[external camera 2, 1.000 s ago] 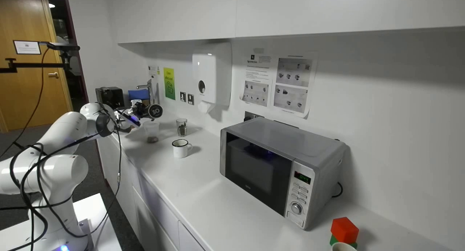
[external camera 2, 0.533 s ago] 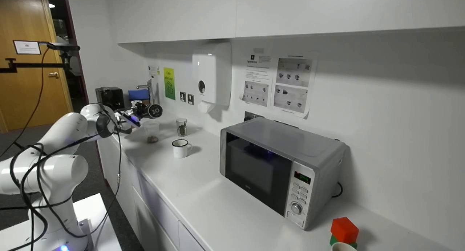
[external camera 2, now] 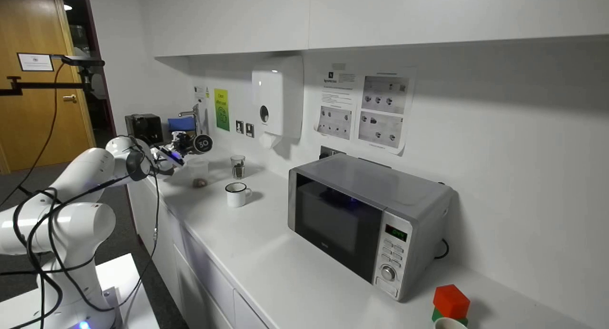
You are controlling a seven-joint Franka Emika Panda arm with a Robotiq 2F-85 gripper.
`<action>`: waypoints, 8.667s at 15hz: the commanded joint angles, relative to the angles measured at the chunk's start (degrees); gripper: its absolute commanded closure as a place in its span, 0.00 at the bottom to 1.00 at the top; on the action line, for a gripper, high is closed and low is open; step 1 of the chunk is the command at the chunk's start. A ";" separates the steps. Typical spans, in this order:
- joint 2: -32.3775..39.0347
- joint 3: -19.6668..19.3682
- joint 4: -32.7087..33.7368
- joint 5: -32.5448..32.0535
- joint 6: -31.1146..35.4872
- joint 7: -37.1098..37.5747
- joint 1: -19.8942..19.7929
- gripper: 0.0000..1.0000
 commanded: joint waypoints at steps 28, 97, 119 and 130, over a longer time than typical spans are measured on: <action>2.94 1.71 10.02 -5.98 -1.84 -8.03 -1.15 0.98; -3.63 -0.20 19.35 41.23 20.14 22.58 -7.08 0.98; -8.57 -0.76 19.40 60.93 27.59 41.55 -15.62 0.98; -8.93 -1.49 19.40 68.94 33.69 47.13 -18.75 0.98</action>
